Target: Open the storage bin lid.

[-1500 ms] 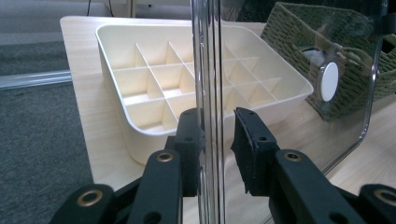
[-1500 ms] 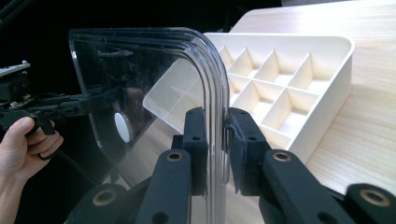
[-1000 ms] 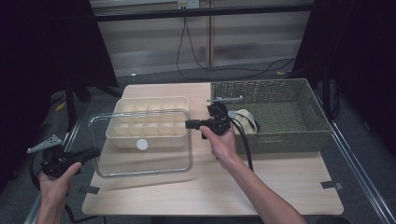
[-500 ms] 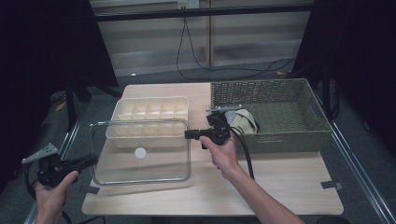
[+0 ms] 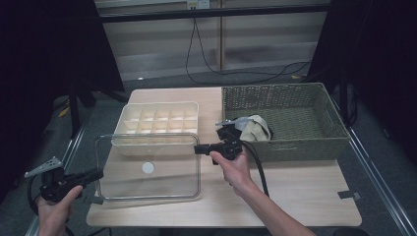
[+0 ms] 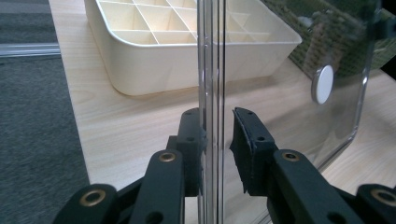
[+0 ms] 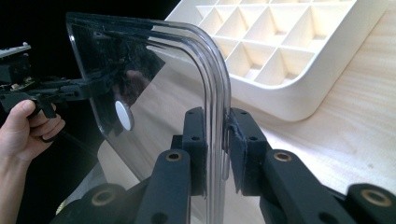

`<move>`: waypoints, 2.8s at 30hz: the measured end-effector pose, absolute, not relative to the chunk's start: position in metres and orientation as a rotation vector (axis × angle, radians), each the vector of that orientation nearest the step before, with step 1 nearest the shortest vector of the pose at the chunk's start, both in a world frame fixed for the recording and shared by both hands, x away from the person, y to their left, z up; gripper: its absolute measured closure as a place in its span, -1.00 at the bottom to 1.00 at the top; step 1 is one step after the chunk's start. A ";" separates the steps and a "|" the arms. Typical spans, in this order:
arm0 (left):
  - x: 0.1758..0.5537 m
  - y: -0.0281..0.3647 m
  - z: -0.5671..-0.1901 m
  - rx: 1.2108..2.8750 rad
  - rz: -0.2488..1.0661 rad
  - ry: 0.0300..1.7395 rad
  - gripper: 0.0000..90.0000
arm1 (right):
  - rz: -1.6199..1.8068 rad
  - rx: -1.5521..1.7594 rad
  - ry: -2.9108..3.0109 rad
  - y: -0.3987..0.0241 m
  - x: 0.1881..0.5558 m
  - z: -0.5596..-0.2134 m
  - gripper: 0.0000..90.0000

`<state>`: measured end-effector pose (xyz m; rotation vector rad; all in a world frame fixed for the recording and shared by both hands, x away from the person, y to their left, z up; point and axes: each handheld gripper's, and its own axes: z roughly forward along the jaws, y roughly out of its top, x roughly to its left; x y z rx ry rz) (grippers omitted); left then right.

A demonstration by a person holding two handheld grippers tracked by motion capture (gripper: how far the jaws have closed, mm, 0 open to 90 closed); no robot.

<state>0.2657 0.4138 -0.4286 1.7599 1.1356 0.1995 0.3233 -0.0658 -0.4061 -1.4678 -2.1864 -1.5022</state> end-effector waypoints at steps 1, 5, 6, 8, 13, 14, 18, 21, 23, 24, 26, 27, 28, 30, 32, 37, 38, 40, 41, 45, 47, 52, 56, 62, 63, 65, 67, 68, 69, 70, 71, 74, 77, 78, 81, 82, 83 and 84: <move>0.265 0.415 -0.430 1.750 0.198 1.140 0.64 | -1.505 -1.468 -2.177 -0.066 0.322 -0.407 0.74; 0.263 0.415 -0.436 1.772 0.200 1.162 0.64 | -1.500 -1.470 -2.192 -0.062 0.319 -0.412 0.73; 0.263 0.416 -0.437 1.777 0.199 1.165 0.64 | -1.493 -1.469 -2.198 -0.061 0.319 -0.413 0.73; 0.263 0.416 -0.440 1.772 0.195 1.177 0.64 | -1.482 -1.472 -2.201 -0.059 0.319 -0.416 0.73; 0.269 0.418 -0.447 1.779 0.184 1.197 0.60 | -1.474 -1.469 -2.216 -0.056 0.322 -0.422 0.74; 0.270 0.418 -0.448 1.778 0.182 1.201 0.59 | -1.473 -1.468 -2.214 -0.055 0.324 -0.424 0.74; 0.274 0.416 -0.454 1.781 0.173 1.216 0.56 | -1.451 -1.484 -2.220 -0.054 0.328 -0.428 0.74; 0.276 0.415 -0.458 1.800 0.167 1.227 0.53 | -1.440 -1.482 -2.235 -0.053 0.330 -0.431 0.72; 0.278 0.414 -0.460 1.800 0.160 1.237 0.52 | -1.429 -1.485 -2.246 -0.052 0.333 -0.434 0.72; 0.278 0.414 -0.462 1.797 0.158 1.240 0.52 | -1.428 -1.483 -2.240 -0.052 0.334 -0.435 0.72; 0.280 0.413 -0.463 1.803 0.155 1.247 0.50 | -1.424 -1.486 -2.237 -0.052 0.336 -0.438 0.71; 0.280 0.413 -0.464 1.804 0.153 1.250 0.49 | -1.422 -1.488 -2.237 -0.052 0.336 -0.439 0.71; 0.280 0.413 -0.464 1.813 0.153 1.248 0.48 | -1.416 -1.488 -2.236 -0.052 0.337 -0.440 0.70; 0.281 0.411 -0.466 1.819 0.155 1.261 0.45 | -1.410 -1.487 -2.235 -0.053 0.337 -0.442 0.70; 0.282 0.409 -0.467 1.839 0.152 1.265 0.42 | -1.396 -1.487 -2.243 -0.052 0.337 -0.445 0.68; 0.283 0.408 -0.472 1.835 0.134 1.275 0.39 | -1.368 -1.497 -2.244 -0.052 0.337 -0.453 0.64; 0.283 0.408 -0.472 1.845 0.135 1.275 0.38 | -1.367 -1.494 -2.249 -0.052 0.337 -0.454 0.64; 0.283 0.408 -0.473 1.848 0.131 1.278 0.37 | -1.359 -1.492 -2.250 -0.051 0.337 -0.456 0.63; 0.284 0.408 -0.473 1.848 0.124 1.281 0.36 | -1.356 -1.491 -2.254 -0.051 0.337 -0.456 0.62; 0.283 0.408 -0.474 1.860 0.126 1.292 0.35 | -1.333 -1.490 -2.259 -0.049 0.335 -0.460 0.60; 0.283 0.408 -0.475 1.861 0.132 1.297 0.34 | -1.318 -1.490 -2.263 -0.048 0.334 -0.464 0.58; 0.284 0.407 -0.477 1.869 0.125 1.299 0.32 | -1.293 -1.498 -2.268 -0.046 0.334 -0.470 0.54; 0.286 0.408 -0.479 1.869 0.121 1.302 0.34 | -1.290 -1.506 -2.276 -0.045 0.335 -0.472 0.52; 0.290 0.406 -0.481 1.875 0.132 1.315 0.34 | -1.259 -1.528 -2.296 -0.043 0.334 -0.478 0.45; 0.291 0.405 -0.482 1.879 0.131 1.316 0.34 | -1.255 -1.529 -2.297 -0.042 0.334 -0.479 0.44; 0.294 0.405 -0.483 1.889 0.131 1.327 0.34 | -1.241 -1.540 -2.300 -0.041 0.333 -0.483 0.41; 0.297 0.406 -0.484 1.885 0.116 1.331 0.35 | -1.241 -1.552 -2.296 -0.040 0.333 -0.485 0.40; 0.298 0.406 -0.483 1.888 0.119 1.330 0.36 | -1.235 -1.551 -2.291 -0.040 0.334 -0.486 0.40; 0.299 0.406 -0.483 1.887 0.120 1.332 0.36 | -1.232 -1.552 -2.287 -0.040 0.334 -0.487 0.39; 0.300 0.405 -0.482 1.889 0.121 1.334 0.36 | -1.232 -1.558 -2.285 -0.040 0.335 -0.488 0.38; 0.302 0.405 -0.483 1.885 0.123 1.334 0.36 | -1.226 -1.559 -2.292 -0.039 0.335 -0.489 0.36; 0.305 0.405 -0.485 1.886 0.103 1.342 0.36 | -1.211 -1.560 -2.319 -0.037 0.335 -0.491 0.31; 0.306 0.406 -0.489 1.869 0.093 1.345 0.35 | -1.201 -1.572 -2.312 -0.036 0.336 -0.495 0.29; 0.306 0.407 -0.489 1.871 0.087 1.341 0.35 | -1.199 -1.570 -2.309 -0.036 0.336 -0.496 0.29; 0.308 0.407 -0.492 1.875 0.081 1.350 0.32 | -1.195 -1.574 -2.316 -0.035 0.337 -0.497 0.28; 0.309 0.406 -0.493 1.876 0.085 1.357 0.31 | -1.190 -1.576 -2.320 -0.034 0.337 -0.498 0.27; 0.310 0.406 -0.493 1.880 0.083 1.361 0.29 | -1.189 -1.574 -2.328 -0.033 0.337 -0.498 0.28; 0.310 0.405 -0.494 1.875 0.090 1.364 0.27 | -1.188 -1.580 -2.332 -0.033 0.337 -0.498 0.29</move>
